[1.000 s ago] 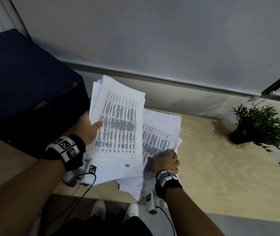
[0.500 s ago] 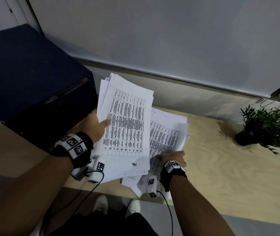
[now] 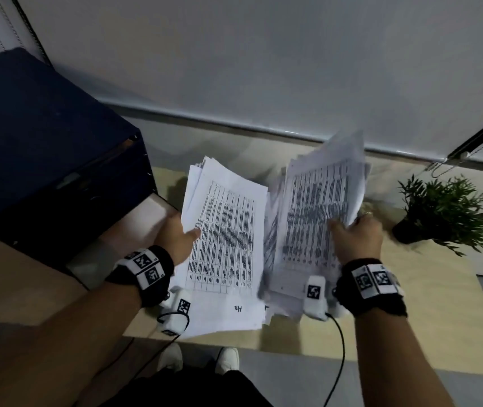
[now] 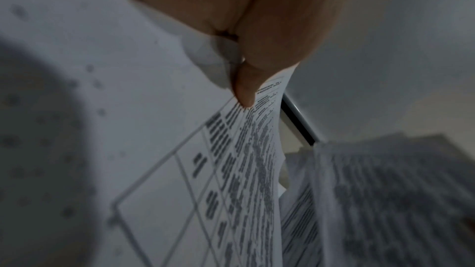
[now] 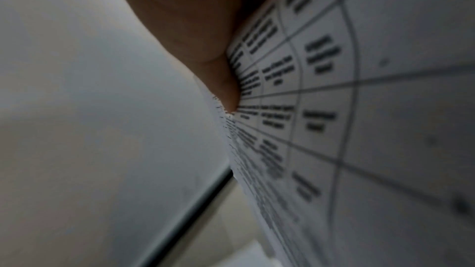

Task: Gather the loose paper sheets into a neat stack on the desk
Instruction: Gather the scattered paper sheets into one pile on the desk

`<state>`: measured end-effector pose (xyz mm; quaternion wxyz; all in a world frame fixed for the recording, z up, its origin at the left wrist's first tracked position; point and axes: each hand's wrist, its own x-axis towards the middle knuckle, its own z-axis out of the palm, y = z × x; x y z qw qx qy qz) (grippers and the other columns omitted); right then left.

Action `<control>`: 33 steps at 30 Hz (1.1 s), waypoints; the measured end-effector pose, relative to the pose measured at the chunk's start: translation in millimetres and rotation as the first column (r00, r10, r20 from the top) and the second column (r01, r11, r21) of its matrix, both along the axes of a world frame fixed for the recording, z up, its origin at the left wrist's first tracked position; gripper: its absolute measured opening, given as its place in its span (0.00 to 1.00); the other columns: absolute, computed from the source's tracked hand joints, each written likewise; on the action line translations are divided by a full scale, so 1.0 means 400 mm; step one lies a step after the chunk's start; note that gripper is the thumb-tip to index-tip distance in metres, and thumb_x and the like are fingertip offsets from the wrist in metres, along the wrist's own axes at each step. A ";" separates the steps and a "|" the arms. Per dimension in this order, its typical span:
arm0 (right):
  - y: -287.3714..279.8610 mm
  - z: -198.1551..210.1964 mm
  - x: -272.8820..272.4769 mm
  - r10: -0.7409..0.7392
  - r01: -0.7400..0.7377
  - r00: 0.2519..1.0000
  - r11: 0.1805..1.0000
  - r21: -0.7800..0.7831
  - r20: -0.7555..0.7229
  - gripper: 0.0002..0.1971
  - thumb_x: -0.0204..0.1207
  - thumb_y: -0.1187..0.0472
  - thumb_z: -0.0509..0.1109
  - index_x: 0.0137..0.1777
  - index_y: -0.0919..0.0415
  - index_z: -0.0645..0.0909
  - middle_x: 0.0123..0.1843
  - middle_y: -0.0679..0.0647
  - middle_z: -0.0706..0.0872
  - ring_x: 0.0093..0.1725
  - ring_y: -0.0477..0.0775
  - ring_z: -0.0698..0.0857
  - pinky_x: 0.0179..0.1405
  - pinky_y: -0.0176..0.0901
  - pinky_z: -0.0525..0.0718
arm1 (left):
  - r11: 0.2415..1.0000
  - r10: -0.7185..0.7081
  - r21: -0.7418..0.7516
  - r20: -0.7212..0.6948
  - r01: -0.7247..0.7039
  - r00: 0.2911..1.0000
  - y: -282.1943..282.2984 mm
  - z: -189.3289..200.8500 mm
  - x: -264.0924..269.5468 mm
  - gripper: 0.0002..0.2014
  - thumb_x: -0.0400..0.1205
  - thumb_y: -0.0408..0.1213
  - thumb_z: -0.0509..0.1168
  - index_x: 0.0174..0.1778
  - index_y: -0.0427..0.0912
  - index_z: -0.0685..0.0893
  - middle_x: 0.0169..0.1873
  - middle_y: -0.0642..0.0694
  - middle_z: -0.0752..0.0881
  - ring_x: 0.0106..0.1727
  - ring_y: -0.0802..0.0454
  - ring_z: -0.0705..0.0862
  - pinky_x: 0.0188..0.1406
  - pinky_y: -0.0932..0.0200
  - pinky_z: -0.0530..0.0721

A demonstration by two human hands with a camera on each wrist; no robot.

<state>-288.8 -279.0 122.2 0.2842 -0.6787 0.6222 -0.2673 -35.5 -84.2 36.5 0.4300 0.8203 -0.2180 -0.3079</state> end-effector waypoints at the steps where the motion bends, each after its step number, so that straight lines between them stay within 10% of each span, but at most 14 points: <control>1: -0.008 0.039 -0.004 0.004 -0.003 0.999 1.000 -0.027 0.038 0.12 0.67 0.58 0.78 0.41 0.67 0.83 0.34 0.63 0.87 0.33 0.61 0.88 0.31 0.50 0.87 | 1.000 -0.012 0.022 0.008 0.012 1.000 -0.007 -0.005 -0.017 0.21 0.81 0.29 0.69 0.71 0.36 0.78 0.64 0.42 0.85 0.65 0.44 0.83 0.66 0.57 0.76; 5: -0.002 0.190 -0.010 0.165 -0.148 0.969 0.984 -0.102 0.182 0.08 0.71 0.63 0.78 0.43 0.64 0.83 0.31 0.53 0.85 0.20 0.36 0.83 0.15 0.28 0.77 | 0.996 -0.034 0.083 -0.031 0.037 0.999 -0.035 -0.035 -0.061 0.21 0.82 0.31 0.69 0.70 0.36 0.77 0.63 0.41 0.86 0.62 0.42 0.85 0.63 0.56 0.79; 9: 0.002 0.246 -0.018 0.211 -0.190 0.916 0.977 -0.094 0.342 0.12 0.68 0.58 0.81 0.35 0.63 0.81 0.33 0.64 0.88 0.27 0.60 0.90 0.23 0.53 0.88 | 0.995 -0.081 0.054 -0.098 0.087 0.992 -0.054 -0.046 -0.099 0.19 0.81 0.26 0.68 0.69 0.34 0.79 0.59 0.42 0.87 0.62 0.46 0.85 0.56 0.64 0.76; 13: -0.016 0.165 -0.029 0.150 -0.194 0.907 0.978 0.076 0.393 0.10 0.69 0.62 0.80 0.41 0.67 0.83 0.28 0.59 0.88 0.23 0.58 0.87 0.20 0.49 0.85 | 0.999 0.037 0.030 -0.317 -0.029 0.948 -0.067 -0.075 -0.081 0.13 0.84 0.31 0.62 0.63 0.32 0.80 0.46 0.42 0.86 0.51 0.49 0.85 0.53 0.54 0.82; 17: -0.018 0.010 -0.014 0.150 -0.236 0.946 0.927 0.293 0.288 0.07 0.71 0.67 0.78 0.41 0.69 0.83 0.20 0.53 0.84 0.16 0.50 0.80 0.17 0.37 0.78 | 0.998 0.010 -0.044 -0.450 -0.033 0.893 -0.057 -0.091 -0.078 0.16 0.84 0.42 0.62 0.62 0.38 0.85 0.56 0.41 0.89 0.63 0.37 0.85 0.68 0.42 0.79; 22: -0.005 -0.254 -0.001 0.198 -0.129 0.975 0.871 0.474 -0.098 0.17 0.76 0.59 0.71 0.63 0.62 0.80 0.50 0.61 0.89 0.46 0.58 0.87 0.43 0.40 0.81 | 0.998 0.001 0.059 -0.197 0.011 0.980 -0.050 -0.081 -0.094 0.20 0.89 0.43 0.53 0.70 0.34 0.78 0.66 0.39 0.82 0.63 0.45 0.82 0.61 0.61 0.74; 24: 0.010 -0.307 0.002 0.136 -0.062 0.983 0.882 0.466 -0.125 0.18 0.80 0.58 0.65 0.69 0.58 0.77 0.57 0.64 0.88 0.52 0.62 0.86 0.47 0.38 0.77 | 0.995 0.006 0.096 -0.143 0.008 0.990 -0.059 -0.093 -0.098 0.17 0.87 0.40 0.56 0.66 0.33 0.78 0.59 0.35 0.85 0.48 0.45 0.82 0.46 0.57 0.77; 27: 0.040 -0.337 0.011 0.076 -0.013 0.990 0.892 0.451 -0.122 0.19 0.82 0.59 0.62 0.73 0.56 0.75 0.62 0.66 0.86 0.58 0.65 0.86 0.51 0.40 0.79 | 0.963 -0.098 0.242 -0.083 0.115 0.992 -0.057 -0.089 -0.122 0.18 0.86 0.32 0.58 0.72 0.33 0.74 0.65 0.34 0.80 0.52 0.47 0.81 0.50 0.58 0.77; 29: 0.049 -0.347 0.009 0.031 0.016 0.995 0.886 0.464 -0.094 0.21 0.82 0.60 0.61 0.76 0.56 0.72 0.64 0.66 0.85 0.60 0.66 0.85 0.56 0.44 0.81 | 0.767 -0.518 0.550 0.224 0.332 0.826 -0.039 -0.058 -0.152 0.16 0.84 0.28 0.58 0.68 0.35 0.80 0.62 0.37 0.82 0.61 0.41 0.79 0.61 0.43 0.77; 31: 0.057 -0.348 0.007 -0.019 0.053 0.997 0.876 0.479 -0.077 0.23 0.83 0.62 0.60 0.78 0.58 0.69 0.66 0.66 0.84 0.62 0.66 0.84 0.62 0.48 0.82 | 0.705 -0.605 0.640 0.315 0.307 0.731 -0.037 -0.044 -0.143 0.15 0.84 0.28 0.59 0.65 0.36 0.82 0.61 0.38 0.83 0.65 0.37 0.77 0.64 0.36 0.75; 33: 0.070 -0.350 0.014 -0.015 0.066 0.994 0.875 0.480 -0.108 0.22 0.83 0.63 0.57 0.77 0.63 0.69 0.69 0.67 0.81 0.66 0.68 0.82 0.67 0.52 0.80 | 0.882 -0.260 0.417 0.046 0.218 0.964 -0.051 -0.081 -0.156 0.15 0.86 0.32 0.57 0.68 0.36 0.77 0.60 0.35 0.83 0.62 0.37 0.79 0.62 0.43 0.76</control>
